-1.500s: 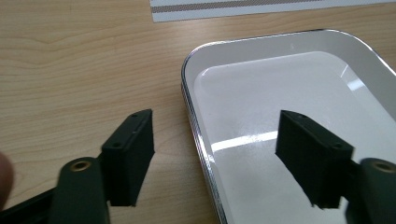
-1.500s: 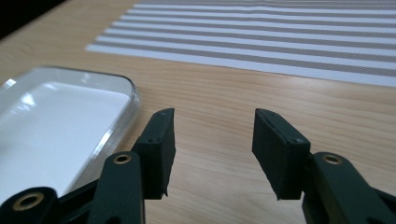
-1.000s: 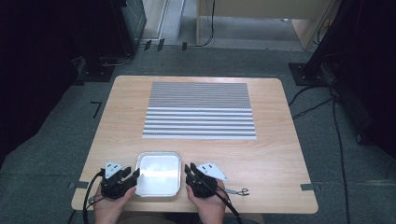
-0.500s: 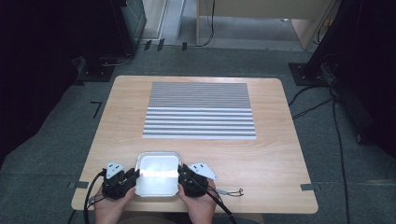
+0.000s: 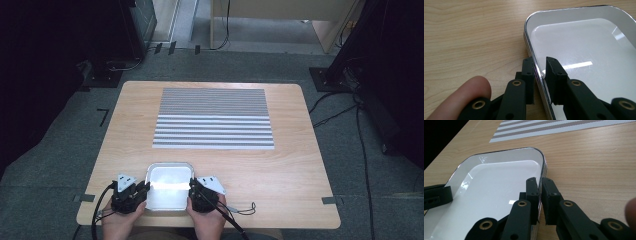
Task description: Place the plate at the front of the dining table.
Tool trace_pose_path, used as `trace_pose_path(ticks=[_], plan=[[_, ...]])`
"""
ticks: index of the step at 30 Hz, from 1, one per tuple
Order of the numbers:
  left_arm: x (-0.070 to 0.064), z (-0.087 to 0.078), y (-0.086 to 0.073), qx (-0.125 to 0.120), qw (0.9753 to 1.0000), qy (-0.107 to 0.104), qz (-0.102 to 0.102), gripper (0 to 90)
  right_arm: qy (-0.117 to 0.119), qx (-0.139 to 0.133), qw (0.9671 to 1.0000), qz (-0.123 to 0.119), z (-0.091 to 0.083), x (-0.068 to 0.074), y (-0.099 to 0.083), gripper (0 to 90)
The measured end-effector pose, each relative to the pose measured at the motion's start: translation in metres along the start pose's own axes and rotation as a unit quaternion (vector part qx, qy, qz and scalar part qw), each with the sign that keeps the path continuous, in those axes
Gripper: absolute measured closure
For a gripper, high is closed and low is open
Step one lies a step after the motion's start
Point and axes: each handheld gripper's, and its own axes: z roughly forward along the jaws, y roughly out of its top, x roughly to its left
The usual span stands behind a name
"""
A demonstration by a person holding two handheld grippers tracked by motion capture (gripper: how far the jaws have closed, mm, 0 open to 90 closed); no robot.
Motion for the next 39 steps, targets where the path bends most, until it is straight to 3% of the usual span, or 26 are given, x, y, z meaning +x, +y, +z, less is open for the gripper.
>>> trace_pose_path(ticks=[11, 24, 34, 39], plan=[[-0.003, 0.001, 0.000, -0.002, 1.0000, 0.006, 0.001, 75.9, -0.035, -0.019, 0.9992, 0.001, -0.001, 0.008, -0.003, 88.2], [-0.008, -0.002, 0.002, -0.014, 0.9999, 0.006, 0.005, 67.9, -0.025, -0.042, 0.9981, 0.038, -0.011, 0.005, 0.003, 90.0], [-0.018, -0.006, 0.004, -0.032, 0.9994, -0.005, 0.009, 64.4, -0.031, -0.060, 0.9965, 0.049, -0.021, -0.002, 0.010, 90.0], [-0.024, -0.004, 0.002, -0.028, 0.9995, -0.009, 0.015, 64.1, -0.030, -0.054, 0.9967, 0.052, -0.020, -0.008, 0.006, 90.0]])
